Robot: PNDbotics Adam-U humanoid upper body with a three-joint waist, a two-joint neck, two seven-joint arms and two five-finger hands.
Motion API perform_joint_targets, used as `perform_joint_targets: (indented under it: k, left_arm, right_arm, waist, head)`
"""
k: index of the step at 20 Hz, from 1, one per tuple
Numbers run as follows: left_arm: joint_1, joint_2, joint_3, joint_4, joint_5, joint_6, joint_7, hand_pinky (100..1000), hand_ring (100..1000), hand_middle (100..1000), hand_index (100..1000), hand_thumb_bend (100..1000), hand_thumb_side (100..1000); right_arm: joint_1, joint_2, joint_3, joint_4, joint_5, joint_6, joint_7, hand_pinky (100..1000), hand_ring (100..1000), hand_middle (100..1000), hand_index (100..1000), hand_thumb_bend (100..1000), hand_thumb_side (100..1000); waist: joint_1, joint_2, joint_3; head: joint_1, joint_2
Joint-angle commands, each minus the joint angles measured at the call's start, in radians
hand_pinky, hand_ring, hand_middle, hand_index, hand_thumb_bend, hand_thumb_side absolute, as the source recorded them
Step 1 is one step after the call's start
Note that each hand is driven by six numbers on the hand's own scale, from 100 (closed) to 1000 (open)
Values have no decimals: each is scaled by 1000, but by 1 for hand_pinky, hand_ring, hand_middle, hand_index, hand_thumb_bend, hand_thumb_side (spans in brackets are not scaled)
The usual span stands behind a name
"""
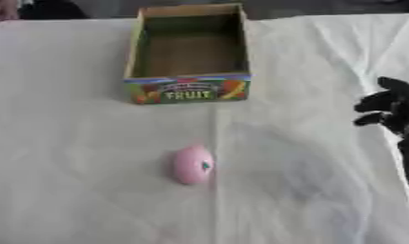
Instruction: Pick up objects on the table and place them in the box.
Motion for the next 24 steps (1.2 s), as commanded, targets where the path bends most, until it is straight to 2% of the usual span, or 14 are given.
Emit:
perform_joint_targets:
  k: [1, 3, 4, 5, 6, 8, 9, 11, 14, 19, 24]
  left_arm:
    - [-2, 23, 6, -22, -3, 0, 0, 523, 507, 562, 731, 100, 916]
    - [-1, 25, 6, -22, -4, 0, -1, 523, 507, 562, 731, 100, 916]
    - [0, 27, 6, -22, -4, 0, -1, 523, 507, 562, 731, 100, 916]
    - [1, 28, 6, -22, -4, 0, -1, 523, 507, 562, 731, 100, 916]
    - [1, 28, 5, -22, -4, 1, -1, 523, 507, 562, 730, 100, 917]
    - [3, 28, 3, -22, -4, 4, -1, 523, 507, 562, 730, 100, 919]
    - [4, 27, 2, -22, -5, 5, -1, 523, 507, 562, 730, 100, 919]
    - [5, 27, 0, -22, -7, 5, -4, 523, 507, 562, 730, 100, 918]
    - [5, 27, -4, -22, -8, 6, -7, 523, 507, 562, 730, 100, 919]
    - [7, 27, -8, -22, -8, 7, -12, 523, 507, 562, 729, 100, 918]
    - [10, 27, -12, -22, -6, 12, -18, 520, 507, 562, 729, 100, 915]
  right_arm:
    - [-4, -52, -3, -15, 9, -34, -2, 581, 686, 647, 855, 100, 1000]
    - [-6, -109, 3, -15, 24, -77, -7, 585, 697, 665, 856, 111, 1000]
    - [-8, -143, 10, -15, 35, -101, -7, 587, 701, 672, 857, 164, 1000]
    - [-10, -170, 16, -15, 47, -123, -8, 587, 701, 672, 857, 164, 1000]
    - [-15, -205, 26, -15, 62, -146, -6, 588, 706, 683, 856, 243, 1000]
    - [-32, -271, 48, -15, 93, -186, -2, 593, 713, 695, 858, 336, 1000]
    - [-42, -296, 58, -15, 109, -199, 0, 593, 713, 695, 858, 336, 1000]
    - [-68, -340, 79, -15, 143, -214, 7, 597, 720, 708, 859, 415, 1000]
    - [-123, -399, 115, -15, 207, -220, 31, 600, 725, 720, 864, 460, 1000]
    - [-220, -451, 170, -15, 319, -194, 86, 598, 729, 726, 861, 476, 1000]
    - [-297, -428, 231, -15, 374, -212, 210, 610, 749, 740, 860, 496, 1000]
  waist:
    - [-2, -20, -2]
    - [-4, -22, -2]
    - [-6, -23, -1]
    - [-6, -23, -1]
    - [-7, -24, 0]
    - [-9, -23, 2]
    - [-9, -23, 3]
    - [-10, -22, 7]
    - [-11, -21, 12]
    - [-13, -23, 19]
    - [-18, -29, 22]
  head:
    - [-3, 5]
    - [-8, 6]
    - [-9, 4]
    - [-10, 3]
    - [-12, 1]
    - [-16, -4]
    - [-17, -6]
    - [-20, -10]
    - [-25, -13]
    - [-30, -13]
    - [-38, -13]
